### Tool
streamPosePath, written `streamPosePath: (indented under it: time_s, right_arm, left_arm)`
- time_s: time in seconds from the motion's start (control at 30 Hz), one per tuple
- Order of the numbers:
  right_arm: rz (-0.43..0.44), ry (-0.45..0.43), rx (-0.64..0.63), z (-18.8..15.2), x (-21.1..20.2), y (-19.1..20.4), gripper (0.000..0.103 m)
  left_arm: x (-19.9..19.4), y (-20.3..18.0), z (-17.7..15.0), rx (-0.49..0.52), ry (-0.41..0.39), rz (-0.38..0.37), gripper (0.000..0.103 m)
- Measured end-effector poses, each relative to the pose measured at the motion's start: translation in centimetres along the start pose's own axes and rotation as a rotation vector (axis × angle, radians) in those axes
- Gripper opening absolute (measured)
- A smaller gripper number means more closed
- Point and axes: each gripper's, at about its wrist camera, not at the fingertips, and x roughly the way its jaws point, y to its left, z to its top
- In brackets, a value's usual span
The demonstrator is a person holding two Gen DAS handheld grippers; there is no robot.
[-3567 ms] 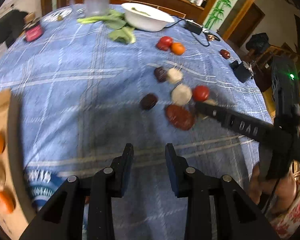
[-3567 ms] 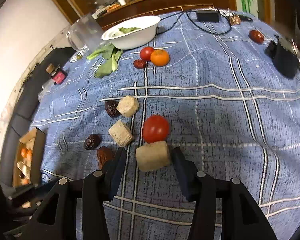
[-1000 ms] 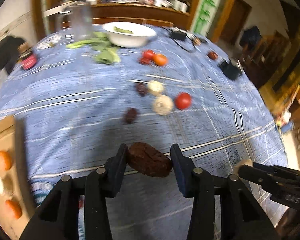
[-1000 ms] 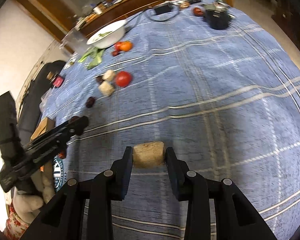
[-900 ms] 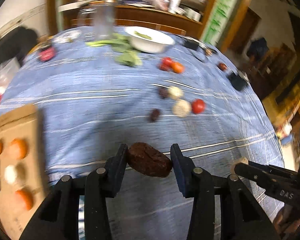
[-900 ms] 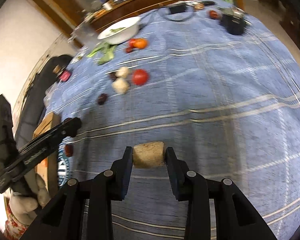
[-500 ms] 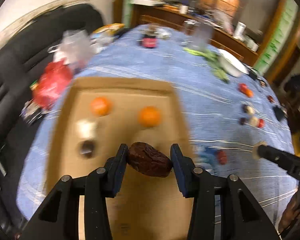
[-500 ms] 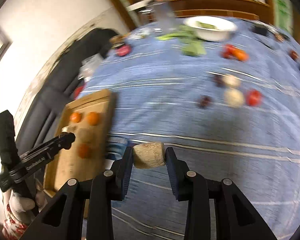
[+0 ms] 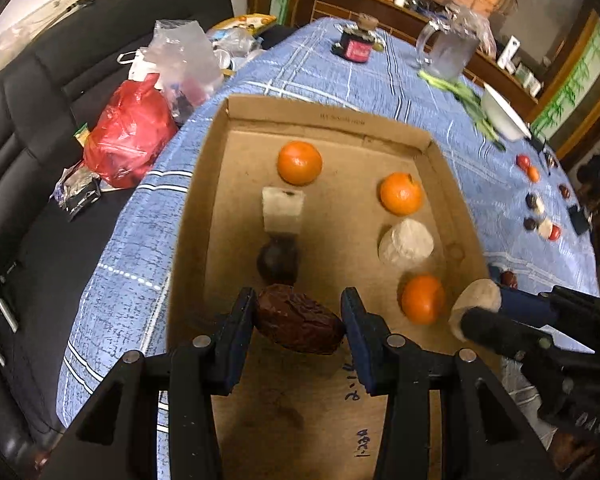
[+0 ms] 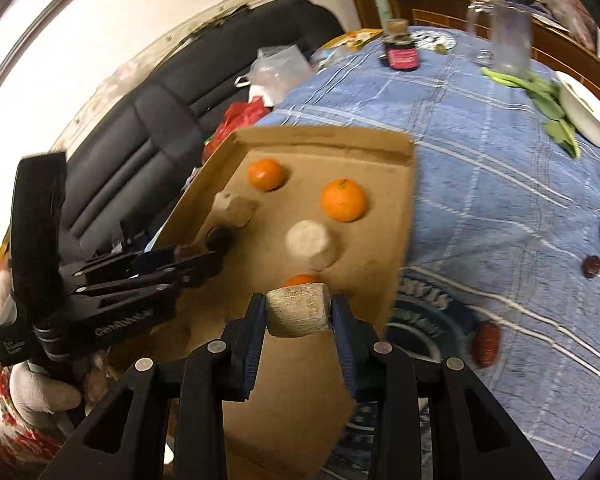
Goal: Organize fruits
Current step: 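Carry the date with the left gripper while the right carries the yam piece into the box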
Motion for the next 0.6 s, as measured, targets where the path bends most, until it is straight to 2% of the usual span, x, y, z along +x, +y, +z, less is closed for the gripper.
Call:
streamPosePath:
  time_s: [0.13, 0.3, 0.5, 0.6]
  right_arm:
    - [-0.001, 0.031, 0.015, -0.6, 1.1, 0.7, 0.037]
    - [-0.015, 0.056, 0.015, -1.2, 2.2, 1.1, 0.037]
    - [-0.046, 0.06, -0.005, -1.4, 3.2, 1.5, 0.037]
    - [-0.038, 0.051, 0.007, -1.4, 2.9, 1.2, 0.044]
  left_arm:
    - [0.7, 0.6, -0.1, 0.001, 0.028, 0.017, 0.043]
    - [0.6, 0.9, -0.1, -0.002, 0.026, 0.027, 0.043]
    - [0.4, 0.9, -0.4, -0.013, 0.038, 0.027, 0.043]
    - [0.2, 0.9, -0.5, -0.031, 0.048, 0.033, 0.043]
